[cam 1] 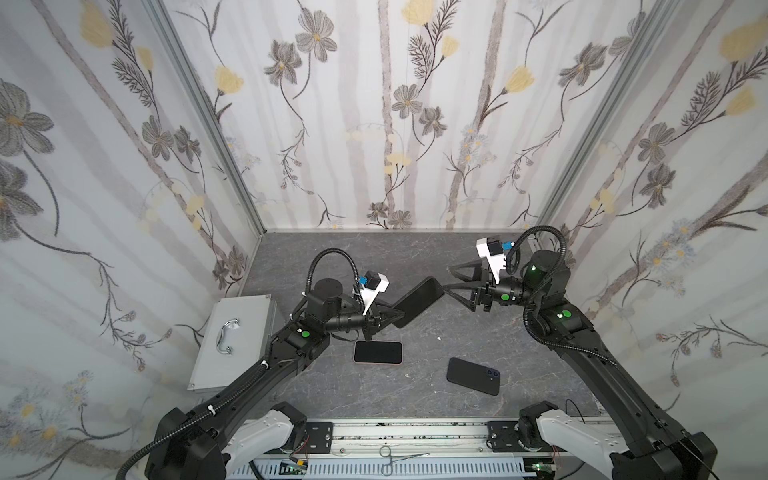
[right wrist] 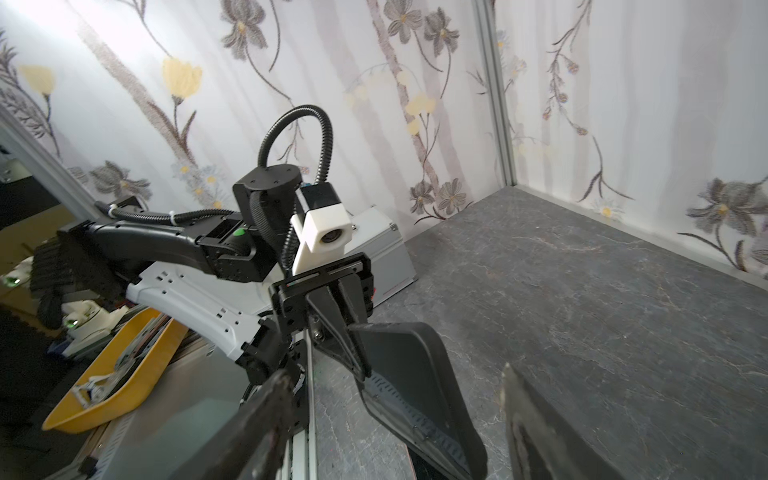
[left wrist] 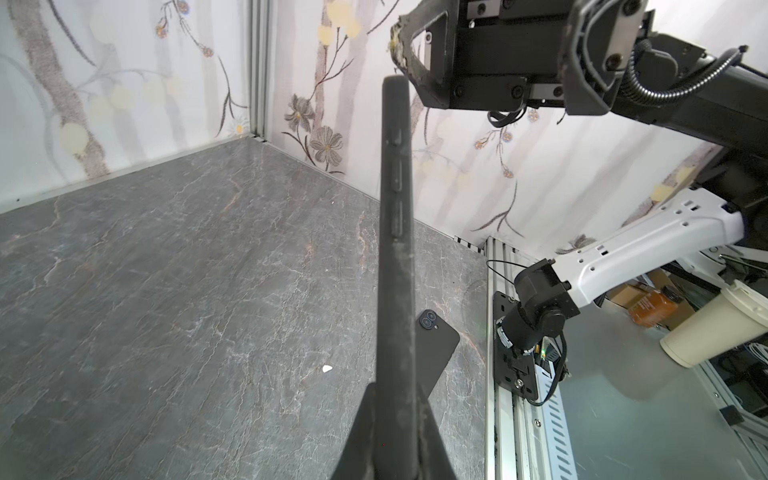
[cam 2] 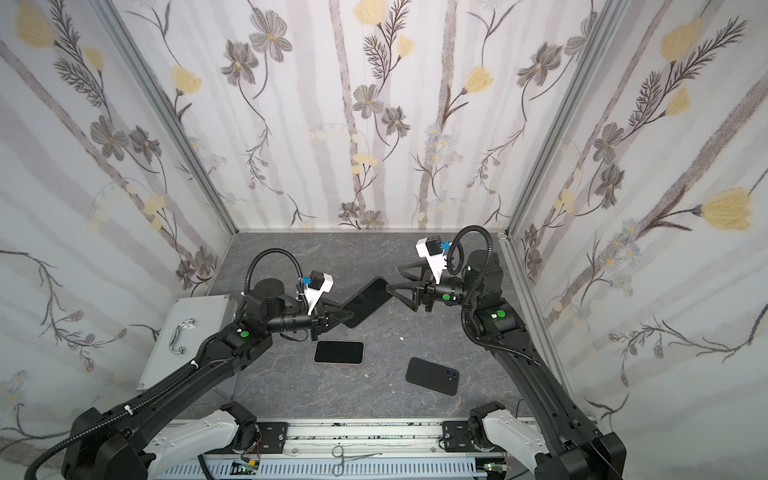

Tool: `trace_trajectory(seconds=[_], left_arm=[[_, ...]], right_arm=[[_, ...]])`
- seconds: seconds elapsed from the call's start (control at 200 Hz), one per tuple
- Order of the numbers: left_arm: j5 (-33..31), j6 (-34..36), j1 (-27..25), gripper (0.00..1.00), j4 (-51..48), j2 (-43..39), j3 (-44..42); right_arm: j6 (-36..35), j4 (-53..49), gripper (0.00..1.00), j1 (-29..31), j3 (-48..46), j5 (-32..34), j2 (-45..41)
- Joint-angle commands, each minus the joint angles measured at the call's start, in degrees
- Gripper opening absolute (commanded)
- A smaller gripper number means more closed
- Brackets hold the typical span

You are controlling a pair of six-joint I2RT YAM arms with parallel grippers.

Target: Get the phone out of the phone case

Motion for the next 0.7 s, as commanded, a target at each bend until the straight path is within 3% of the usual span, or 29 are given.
trace_trajectory(seconds=[0.0,0.315,0.694], left_arm=[[6.14,2.79,0.12,0.0,3.53,-0.82,0.02],[7.81,3.7,0.08,0.0,3.53,-1.14,0.56],[7.01,3.56,0.06,0.0,3.52,-2.11,0.11]], right_arm=[[-2.32,-3.74,0.76,0.28,0.46,-5.33,-0.61],[7.03,-0.54,0.63,1.2,1.56,-7.66,1.55],[13.51,4.05,0.45,2.46,0.86,-9.22,4.36]])
